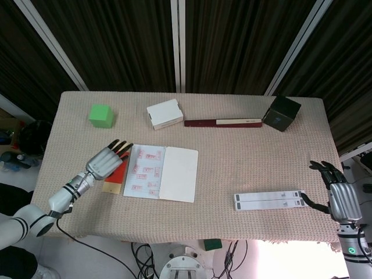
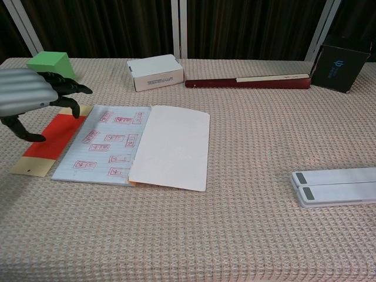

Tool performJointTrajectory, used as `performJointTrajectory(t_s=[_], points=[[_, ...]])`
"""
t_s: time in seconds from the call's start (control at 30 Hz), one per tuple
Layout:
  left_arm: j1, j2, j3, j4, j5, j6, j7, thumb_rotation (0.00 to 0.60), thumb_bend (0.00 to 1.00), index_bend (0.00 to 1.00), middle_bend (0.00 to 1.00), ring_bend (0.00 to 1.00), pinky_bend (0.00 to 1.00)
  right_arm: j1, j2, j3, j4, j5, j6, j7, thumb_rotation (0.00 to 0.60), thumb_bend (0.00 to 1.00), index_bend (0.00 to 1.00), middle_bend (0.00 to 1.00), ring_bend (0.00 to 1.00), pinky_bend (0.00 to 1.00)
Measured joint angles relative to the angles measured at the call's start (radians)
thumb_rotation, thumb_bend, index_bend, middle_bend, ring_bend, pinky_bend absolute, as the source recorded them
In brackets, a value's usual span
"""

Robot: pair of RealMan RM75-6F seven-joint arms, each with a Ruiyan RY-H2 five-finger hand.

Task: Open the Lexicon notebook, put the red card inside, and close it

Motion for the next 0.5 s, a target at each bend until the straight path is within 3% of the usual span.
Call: performJointTrajectory(t_s=[0.5], points=[[-0.028,0.064,-0.025,-0.183,-0.083,-0.146,0.111,0.6,0.17,0.32,0.0,0.0,0.08,-0.007,-0.002,-0.002,-0.009,0.014,-0.001,-0.015,0.6,0.16,0.17,0.24,0.13,0.25]])
